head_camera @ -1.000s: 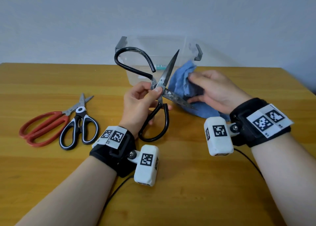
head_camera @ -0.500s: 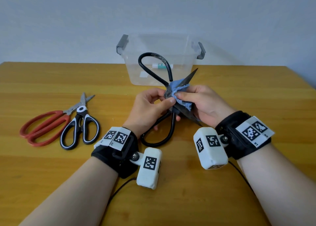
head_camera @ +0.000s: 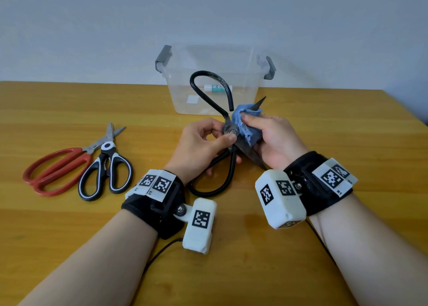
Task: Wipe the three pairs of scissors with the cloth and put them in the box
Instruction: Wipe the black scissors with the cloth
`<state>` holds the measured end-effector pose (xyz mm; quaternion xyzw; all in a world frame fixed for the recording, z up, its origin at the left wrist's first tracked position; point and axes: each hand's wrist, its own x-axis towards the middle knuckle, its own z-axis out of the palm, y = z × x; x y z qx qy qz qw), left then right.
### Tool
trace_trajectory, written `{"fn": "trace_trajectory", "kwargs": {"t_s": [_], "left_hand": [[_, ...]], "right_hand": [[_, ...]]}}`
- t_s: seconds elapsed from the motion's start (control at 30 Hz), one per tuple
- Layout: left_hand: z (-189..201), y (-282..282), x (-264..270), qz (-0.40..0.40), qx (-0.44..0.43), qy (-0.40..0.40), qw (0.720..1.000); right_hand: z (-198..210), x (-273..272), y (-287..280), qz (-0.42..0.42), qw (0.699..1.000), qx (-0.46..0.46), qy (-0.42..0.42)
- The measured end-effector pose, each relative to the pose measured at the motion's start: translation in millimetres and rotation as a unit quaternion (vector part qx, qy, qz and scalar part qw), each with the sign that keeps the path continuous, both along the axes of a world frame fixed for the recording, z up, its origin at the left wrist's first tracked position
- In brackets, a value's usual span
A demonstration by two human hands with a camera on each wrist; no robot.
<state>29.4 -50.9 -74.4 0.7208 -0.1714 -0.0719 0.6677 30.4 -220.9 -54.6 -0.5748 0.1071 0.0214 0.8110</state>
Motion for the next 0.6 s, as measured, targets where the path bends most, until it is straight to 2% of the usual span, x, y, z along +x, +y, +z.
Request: {"fn": "trace_trajectory", "kwargs": {"t_s": [0.6], "left_hand": [[5.8,-0.2,-6.8,-0.016,0.005,0.023,1.000]], "right_hand": [[-5.6,14.8,-25.6,-0.107,0.980,0.165,0.023]]}}
